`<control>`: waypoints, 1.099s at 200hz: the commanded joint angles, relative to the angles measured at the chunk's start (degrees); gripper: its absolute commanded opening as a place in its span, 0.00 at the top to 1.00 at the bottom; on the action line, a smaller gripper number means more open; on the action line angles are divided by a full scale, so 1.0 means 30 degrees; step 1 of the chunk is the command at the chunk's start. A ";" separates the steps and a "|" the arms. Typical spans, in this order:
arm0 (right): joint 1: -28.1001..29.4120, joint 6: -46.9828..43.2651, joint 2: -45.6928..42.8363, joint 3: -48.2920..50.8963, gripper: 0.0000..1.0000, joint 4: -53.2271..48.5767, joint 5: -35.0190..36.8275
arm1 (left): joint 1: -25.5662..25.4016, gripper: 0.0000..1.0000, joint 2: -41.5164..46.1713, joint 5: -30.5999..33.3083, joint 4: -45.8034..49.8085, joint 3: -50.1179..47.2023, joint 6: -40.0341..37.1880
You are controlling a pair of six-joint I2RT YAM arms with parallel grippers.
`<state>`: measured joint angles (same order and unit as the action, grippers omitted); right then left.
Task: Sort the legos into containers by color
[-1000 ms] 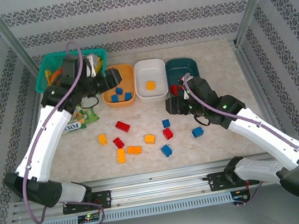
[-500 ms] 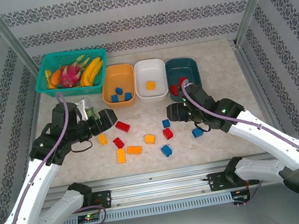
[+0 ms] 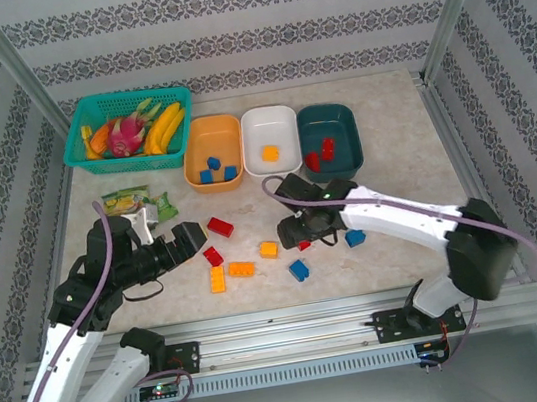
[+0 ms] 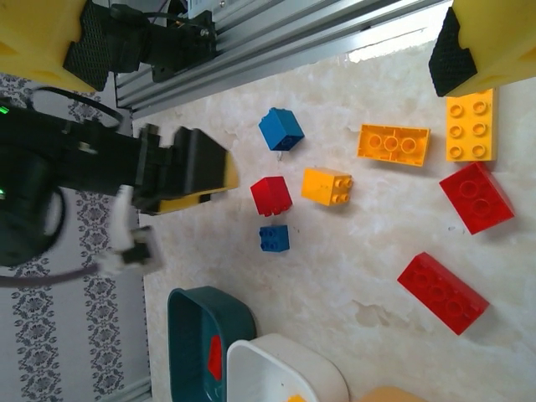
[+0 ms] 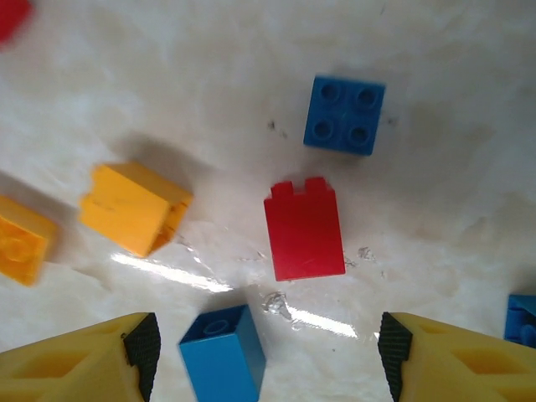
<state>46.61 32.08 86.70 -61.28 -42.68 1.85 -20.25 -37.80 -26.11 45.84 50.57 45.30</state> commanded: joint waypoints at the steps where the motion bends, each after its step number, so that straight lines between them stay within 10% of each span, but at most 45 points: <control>1: -0.0307 -0.1837 0.1454 -0.0593 0.29 -0.1071 -0.0561 | -0.0191 0.00 0.0178 -0.0583 -0.0032 -0.0410 0.0356; 120: -0.1538 -0.3134 0.5953 -0.2221 0.60 0.0386 -0.1163 | -0.0167 0.01 -0.0407 -0.0304 -0.0837 -0.0508 0.0865; 178: -0.1852 -0.2666 0.3002 -0.2429 0.75 -0.0769 -0.0032 | -0.0215 0.02 -0.1949 -0.0466 -0.1531 0.1044 0.0460; 220: -0.5993 -0.3141 0.0344 -0.3954 0.77 -0.1496 0.0353 | -0.0850 0.03 -0.5956 -0.0388 -0.3658 0.4164 0.0193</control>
<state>35.92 23.59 91.24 -69.17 -45.10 0.36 -20.71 -49.87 -26.81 41.91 57.63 46.98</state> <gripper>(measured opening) 0.326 0.976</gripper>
